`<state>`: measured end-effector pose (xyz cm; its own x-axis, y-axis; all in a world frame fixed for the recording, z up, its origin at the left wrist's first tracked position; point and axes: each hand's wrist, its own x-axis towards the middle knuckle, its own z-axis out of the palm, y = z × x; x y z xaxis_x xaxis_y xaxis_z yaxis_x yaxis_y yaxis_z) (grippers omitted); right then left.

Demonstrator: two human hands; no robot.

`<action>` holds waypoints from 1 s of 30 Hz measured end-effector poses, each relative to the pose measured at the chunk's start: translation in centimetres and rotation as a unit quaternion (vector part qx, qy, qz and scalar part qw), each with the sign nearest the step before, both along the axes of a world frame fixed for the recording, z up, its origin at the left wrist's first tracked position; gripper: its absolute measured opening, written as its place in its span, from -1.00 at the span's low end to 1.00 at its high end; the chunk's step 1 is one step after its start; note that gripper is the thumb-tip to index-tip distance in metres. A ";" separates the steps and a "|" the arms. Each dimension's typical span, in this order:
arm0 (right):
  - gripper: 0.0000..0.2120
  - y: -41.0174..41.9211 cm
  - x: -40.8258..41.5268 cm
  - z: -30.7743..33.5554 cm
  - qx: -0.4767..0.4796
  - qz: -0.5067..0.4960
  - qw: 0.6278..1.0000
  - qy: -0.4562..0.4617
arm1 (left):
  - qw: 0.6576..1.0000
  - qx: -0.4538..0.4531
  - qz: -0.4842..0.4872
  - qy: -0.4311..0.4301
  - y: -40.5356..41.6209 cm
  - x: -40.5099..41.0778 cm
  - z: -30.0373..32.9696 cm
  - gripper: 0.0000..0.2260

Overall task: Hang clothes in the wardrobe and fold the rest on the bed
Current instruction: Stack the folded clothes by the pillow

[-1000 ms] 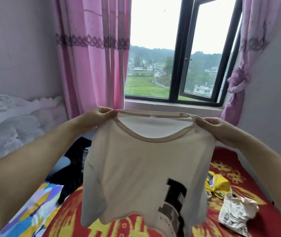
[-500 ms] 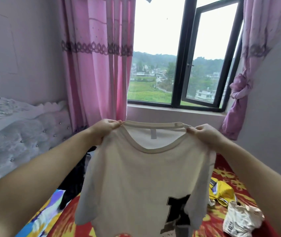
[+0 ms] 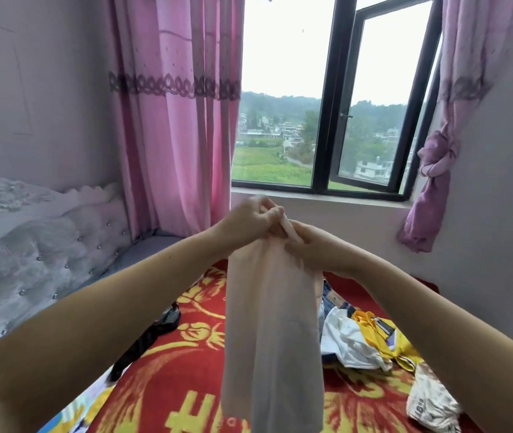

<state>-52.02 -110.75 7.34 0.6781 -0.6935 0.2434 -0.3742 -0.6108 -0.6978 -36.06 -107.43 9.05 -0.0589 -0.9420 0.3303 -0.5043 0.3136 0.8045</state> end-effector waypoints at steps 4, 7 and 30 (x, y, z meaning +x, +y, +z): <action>-0.71 -0.2 -0.1 -0.1 -0.001 -0.019 1.000 -0.022 | 0.900 -0.129 -0.009 -0.416 -0.7 1.3 0.6 -0.41; -0.75 0.0 0.3 0.0 -0.015 0.003 0.999 -0.031 | 0.917 -0.005 -0.081 -0.390 -1.2 1.3 1.3 -0.70; -0.78 -5.0 -5.7 -10.2 0.175 -0.122 0.975 -0.062 | 0.980 0.098 -0.070 -0.158 -2.4 7.8 6.4 -0.88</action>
<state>-57.74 -115.71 -2.85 0.4630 -0.8857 0.0327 -0.3778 -0.2306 -0.8967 -28.28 -109.86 15.40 -0.2619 -0.9611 0.0880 -0.7008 0.2521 0.6673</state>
